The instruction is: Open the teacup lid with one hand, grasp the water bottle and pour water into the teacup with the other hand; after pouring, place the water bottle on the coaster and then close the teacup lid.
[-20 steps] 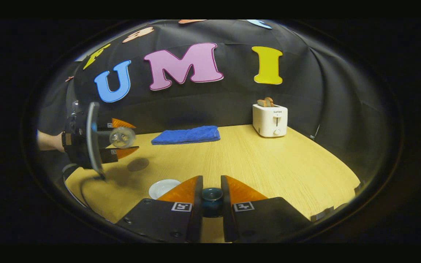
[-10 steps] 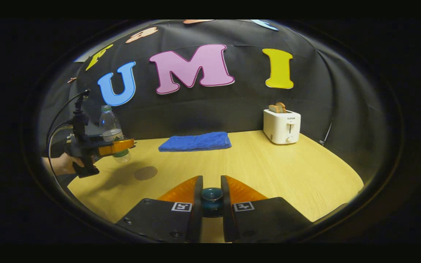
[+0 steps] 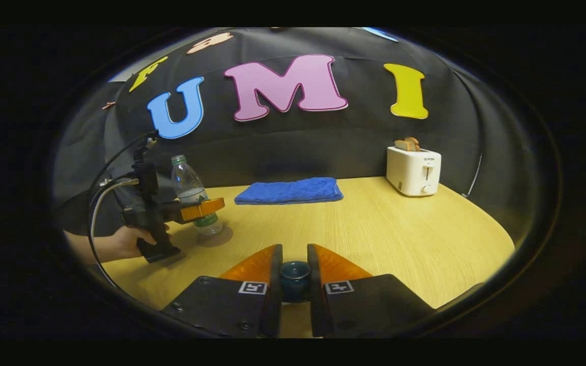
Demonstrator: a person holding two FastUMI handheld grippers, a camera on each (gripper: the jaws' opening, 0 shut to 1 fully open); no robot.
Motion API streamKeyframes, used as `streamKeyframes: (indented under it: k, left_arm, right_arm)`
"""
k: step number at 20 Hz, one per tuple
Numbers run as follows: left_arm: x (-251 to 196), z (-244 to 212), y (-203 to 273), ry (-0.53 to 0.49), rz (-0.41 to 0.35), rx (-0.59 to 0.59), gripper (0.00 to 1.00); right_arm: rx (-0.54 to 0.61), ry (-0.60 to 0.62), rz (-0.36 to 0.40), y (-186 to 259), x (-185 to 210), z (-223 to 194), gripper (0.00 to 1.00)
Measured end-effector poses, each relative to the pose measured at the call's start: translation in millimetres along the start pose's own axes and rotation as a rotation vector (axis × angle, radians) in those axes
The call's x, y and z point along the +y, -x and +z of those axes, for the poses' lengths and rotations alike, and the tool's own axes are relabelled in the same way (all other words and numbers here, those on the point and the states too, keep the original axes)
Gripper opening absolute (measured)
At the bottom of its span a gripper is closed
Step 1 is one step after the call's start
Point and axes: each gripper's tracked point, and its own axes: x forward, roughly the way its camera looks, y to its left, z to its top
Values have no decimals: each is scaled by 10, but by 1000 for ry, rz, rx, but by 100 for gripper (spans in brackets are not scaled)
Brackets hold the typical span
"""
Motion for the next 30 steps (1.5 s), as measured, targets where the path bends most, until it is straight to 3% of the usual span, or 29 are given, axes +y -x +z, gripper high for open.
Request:
streamKeyframes:
  k: [1, 2, 3, 4, 7, 8, 10, 13, 15, 17, 18, 19, 20, 24, 27, 28, 30]
  left_arm:
    - [24, -33, -27, 14, 12, -7, 79]
    - [42, -65, -41, 17, 20, -13, 79]
    - [43, -122, -54, 11, 19, -11, 80]
    - [24, -149, -49, -9, 21, -8, 80]
    - [-45, -167, -77, -108, 27, -4, 81]
    - [-70, -146, -78, -115, 25, -10, 81]
    - [-123, -181, -73, -109, 10, -1, 82]
    - [-73, -236, -41, -109, 28, 24, 83]
    - [-69, -203, -27, -97, 30, 18, 95]
    - [-98, -198, 3, -94, 21, 21, 98]
    - [-105, -221, 35, -99, 19, 34, 98]
    - [-108, -243, 73, -105, 19, 49, 98]
    - [-86, -256, 106, -107, 27, 60, 98]
    - [-76, -264, 272, -100, 29, 77, 98]
    - [-106, -313, 465, -102, 19, 98, 98]
    - [-121, -351, 554, -97, 15, 112, 98]
    - [-105, -391, 773, -121, 37, 121, 98]
  right_arm:
    - [1, -3, 4, -24, 14, -14, 26]
    - [8, -4, 6, -38, 26, -43, 22]
    - [13, -2, 10, -51, 37, -58, 31]
    - [19, 0, 12, -66, 40, -79, 26]
    - [25, 4, 11, -87, 25, -99, 26]
    - [22, 3, 10, -90, 22, -87, 22]
    - [16, 4, 5, -87, 4, -70, 31]
    - [9, 19, -2, -83, -18, -70, 24]
    - [8, 21, -2, -77, -22, -71, 24]
    - [4, 22, -3, -61, -17, -67, 31]
    - [5, 20, -3, -62, -18, -71, 22]
    - [6, 18, -3, -59, -10, -70, 26]
    - [6, 15, -3, -64, -4, -63, 22]
    - [-3, 10, 2, -51, 47, -12, 22]
    - [-8, 16, 6, -29, 70, -10, 31]
    - [-7, 16, 7, -35, 79, -16, 22]
    - [-9, 21, 6, -59, 93, -41, 26]
